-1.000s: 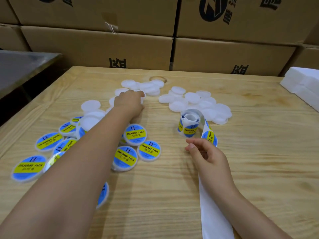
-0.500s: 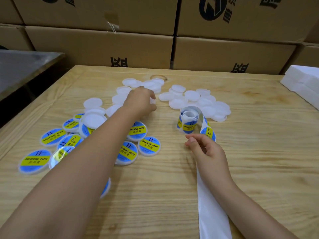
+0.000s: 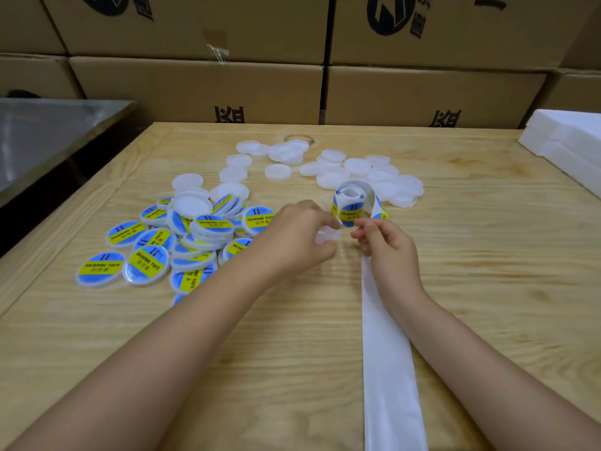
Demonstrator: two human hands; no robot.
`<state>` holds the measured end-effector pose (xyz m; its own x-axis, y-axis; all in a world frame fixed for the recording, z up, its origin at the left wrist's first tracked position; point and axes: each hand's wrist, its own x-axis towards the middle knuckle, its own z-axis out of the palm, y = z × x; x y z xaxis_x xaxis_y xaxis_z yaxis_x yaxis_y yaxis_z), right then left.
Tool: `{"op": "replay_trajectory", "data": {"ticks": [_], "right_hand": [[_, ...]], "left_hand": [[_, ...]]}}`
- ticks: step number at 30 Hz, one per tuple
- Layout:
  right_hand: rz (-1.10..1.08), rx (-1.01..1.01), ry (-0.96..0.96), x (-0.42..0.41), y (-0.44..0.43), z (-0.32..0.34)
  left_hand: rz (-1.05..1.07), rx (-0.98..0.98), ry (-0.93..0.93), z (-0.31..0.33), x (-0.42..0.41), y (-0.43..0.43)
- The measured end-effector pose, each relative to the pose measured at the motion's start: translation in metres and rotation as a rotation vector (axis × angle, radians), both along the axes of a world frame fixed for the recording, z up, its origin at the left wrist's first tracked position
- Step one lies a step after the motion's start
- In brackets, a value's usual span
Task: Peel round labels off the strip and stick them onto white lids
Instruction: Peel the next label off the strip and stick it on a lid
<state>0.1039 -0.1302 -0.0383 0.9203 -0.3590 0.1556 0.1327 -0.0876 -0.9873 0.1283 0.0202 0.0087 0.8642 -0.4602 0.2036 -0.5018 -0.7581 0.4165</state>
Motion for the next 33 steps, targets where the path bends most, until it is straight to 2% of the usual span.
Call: {"op": "replay_trajectory", "data": {"ticks": [3,9,17,22,24,26,28,30,33], "right_hand": [[-0.013,0.042,-0.004,0.0,-0.001,0.0],[-0.002,0.044,-0.002,-0.002,-0.002,0.0],[0.027,-0.096,0.055,-0.006,-0.004,0.0],[0.014,0.001,0.114,-0.007,-0.007,0.004],[0.008,0.096,0.139,-0.008,-0.009,0.008],[0.014,0.192,0.172,-0.008,-0.011,0.013],[0.025,0.263,0.215,-0.007,-0.013,0.017],[0.04,0.323,0.26,-0.007,-0.015,0.021],[0.084,0.298,0.296,-0.008,-0.02,0.026]], "left_hand": [[-0.027,0.033,-0.005,-0.019,-0.014,-0.003],[0.022,0.103,-0.234,-0.043,-0.02,-0.004],[0.067,-0.064,-0.141,-0.048,-0.016,0.003],[0.149,0.022,-0.095,-0.044,-0.019,0.012],[0.193,0.081,-0.163,-0.038,-0.023,0.011],[0.07,0.028,-0.387,-0.031,-0.03,0.005],[-0.197,-0.039,-0.579,-0.03,-0.04,-0.004],[-0.414,0.028,-0.554,-0.033,-0.052,-0.016],[-0.466,0.11,-0.386,-0.037,-0.057,-0.024]]}}
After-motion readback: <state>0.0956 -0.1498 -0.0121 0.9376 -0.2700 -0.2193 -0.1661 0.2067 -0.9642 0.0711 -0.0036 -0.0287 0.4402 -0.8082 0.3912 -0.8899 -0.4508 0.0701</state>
